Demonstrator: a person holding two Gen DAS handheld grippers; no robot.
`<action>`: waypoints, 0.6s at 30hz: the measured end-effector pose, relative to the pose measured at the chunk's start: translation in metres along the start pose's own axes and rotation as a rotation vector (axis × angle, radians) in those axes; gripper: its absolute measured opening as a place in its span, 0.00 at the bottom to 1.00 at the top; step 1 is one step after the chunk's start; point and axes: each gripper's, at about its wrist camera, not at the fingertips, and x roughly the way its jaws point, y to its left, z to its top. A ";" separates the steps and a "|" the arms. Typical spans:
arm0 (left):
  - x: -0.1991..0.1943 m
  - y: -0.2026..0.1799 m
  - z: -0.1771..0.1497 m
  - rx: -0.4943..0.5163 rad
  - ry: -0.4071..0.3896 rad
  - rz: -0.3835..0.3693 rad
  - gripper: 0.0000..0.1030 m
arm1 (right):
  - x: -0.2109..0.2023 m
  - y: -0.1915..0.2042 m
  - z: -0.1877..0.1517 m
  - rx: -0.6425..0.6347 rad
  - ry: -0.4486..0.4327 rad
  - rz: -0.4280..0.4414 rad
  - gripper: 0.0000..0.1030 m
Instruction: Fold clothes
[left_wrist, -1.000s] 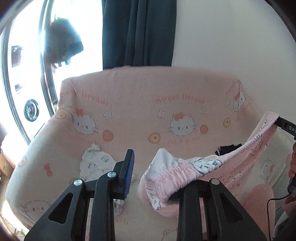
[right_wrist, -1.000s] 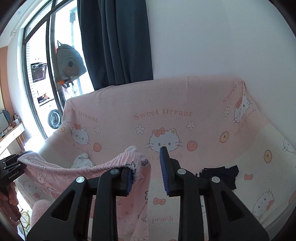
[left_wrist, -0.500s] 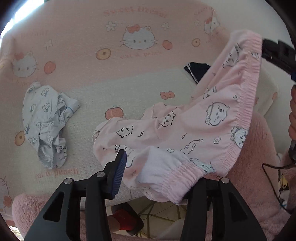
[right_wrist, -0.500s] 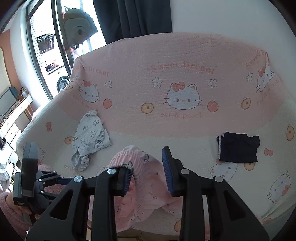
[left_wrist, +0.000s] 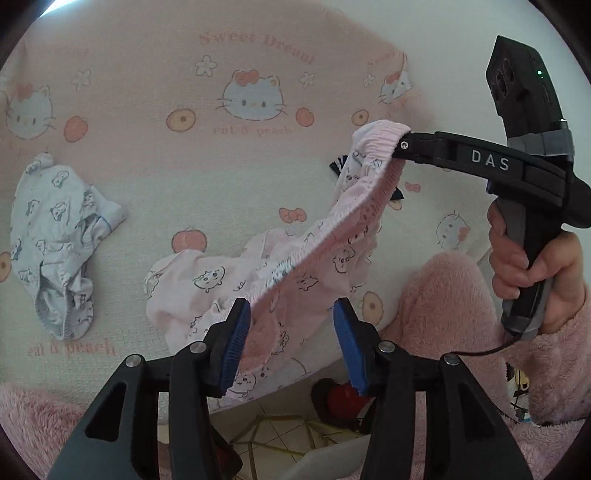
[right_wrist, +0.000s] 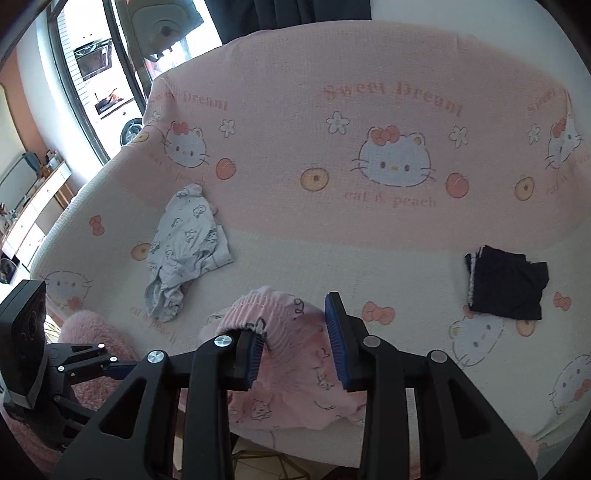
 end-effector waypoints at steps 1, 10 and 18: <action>0.003 -0.002 0.003 0.007 -0.006 0.005 0.47 | -0.002 0.004 -0.001 -0.006 -0.004 0.020 0.31; 0.044 -0.008 0.033 0.087 0.055 0.160 0.04 | -0.032 0.019 -0.009 -0.079 -0.015 0.081 0.31; -0.052 0.002 0.063 -0.062 -0.180 0.050 0.04 | 0.021 0.008 -0.041 0.032 0.146 0.127 0.33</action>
